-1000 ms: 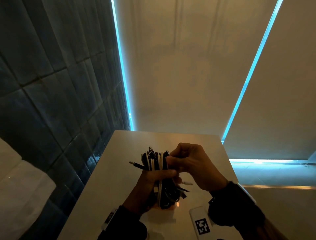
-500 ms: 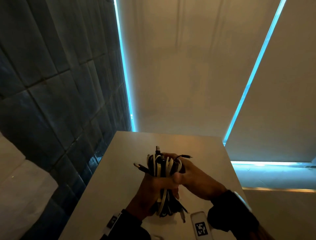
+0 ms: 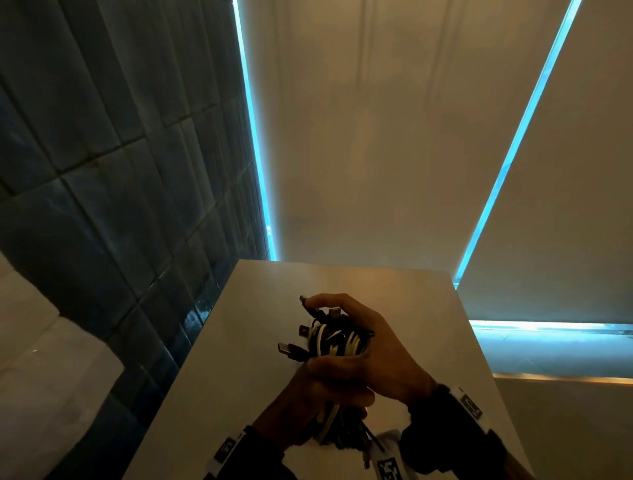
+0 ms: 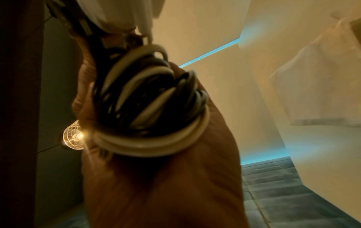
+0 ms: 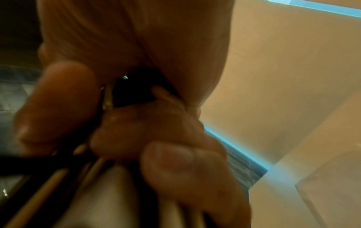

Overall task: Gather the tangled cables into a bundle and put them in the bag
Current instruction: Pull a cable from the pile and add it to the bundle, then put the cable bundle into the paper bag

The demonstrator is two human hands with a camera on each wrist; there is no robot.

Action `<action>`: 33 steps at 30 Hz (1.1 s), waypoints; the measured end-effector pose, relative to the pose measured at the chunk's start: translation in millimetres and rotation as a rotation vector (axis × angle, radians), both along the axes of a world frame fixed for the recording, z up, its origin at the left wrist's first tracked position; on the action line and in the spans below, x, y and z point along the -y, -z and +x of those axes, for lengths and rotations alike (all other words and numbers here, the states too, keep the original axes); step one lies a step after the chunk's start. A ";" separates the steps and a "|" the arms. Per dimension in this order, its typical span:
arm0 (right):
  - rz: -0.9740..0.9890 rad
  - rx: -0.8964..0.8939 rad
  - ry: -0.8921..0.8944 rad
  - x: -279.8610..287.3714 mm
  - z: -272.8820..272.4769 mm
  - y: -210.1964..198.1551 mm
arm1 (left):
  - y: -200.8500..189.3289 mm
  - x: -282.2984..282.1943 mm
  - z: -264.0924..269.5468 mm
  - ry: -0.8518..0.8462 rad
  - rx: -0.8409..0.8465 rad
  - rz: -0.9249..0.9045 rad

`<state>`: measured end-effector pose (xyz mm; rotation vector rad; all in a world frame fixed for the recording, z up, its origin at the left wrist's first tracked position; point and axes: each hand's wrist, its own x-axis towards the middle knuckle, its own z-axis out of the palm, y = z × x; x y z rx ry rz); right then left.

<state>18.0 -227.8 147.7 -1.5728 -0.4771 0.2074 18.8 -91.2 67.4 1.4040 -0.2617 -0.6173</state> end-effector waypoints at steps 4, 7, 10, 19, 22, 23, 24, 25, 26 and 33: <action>0.050 0.011 0.025 -5.8 1.1 4.8 | -17.0 1.7 -5.8 -0.005 0.072 -0.036; 0.051 0.018 0.035 -8.5 2.9 7.6 | -25.8 2.2 -8.7 -0.028 0.119 -0.059; 0.026 0.060 0.053 -10.2 2.4 9.8 | -24.9 -0.1 -13.2 -0.037 0.151 -0.067; -0.098 0.077 -0.012 11.1 12.8 8.5 | -28.5 -9.4 -4.8 -0.092 0.280 0.152; -0.129 0.010 0.030 25.4 13.7 7.6 | -24.3 -15.0 6.9 -0.191 0.451 0.309; -0.155 0.013 0.055 26.4 12.7 10.4 | -21.8 -16.1 9.2 -0.198 0.499 0.372; -0.166 0.022 0.079 26.1 10.7 13.5 | -19.8 -17.2 10.7 -0.203 0.536 0.428; -0.154 0.031 0.103 25.3 8.3 17.9 | -16.9 -19.4 10.3 -0.210 0.557 0.474; -0.115 0.028 0.126 25.0 5.4 21.8 | -15.3 -21.0 8.3 -0.208 0.584 0.512; 0.049 -0.498 0.418 39.7 -9.5 116.0 | 22.3 -54.0 -9.7 -0.220 0.486 0.822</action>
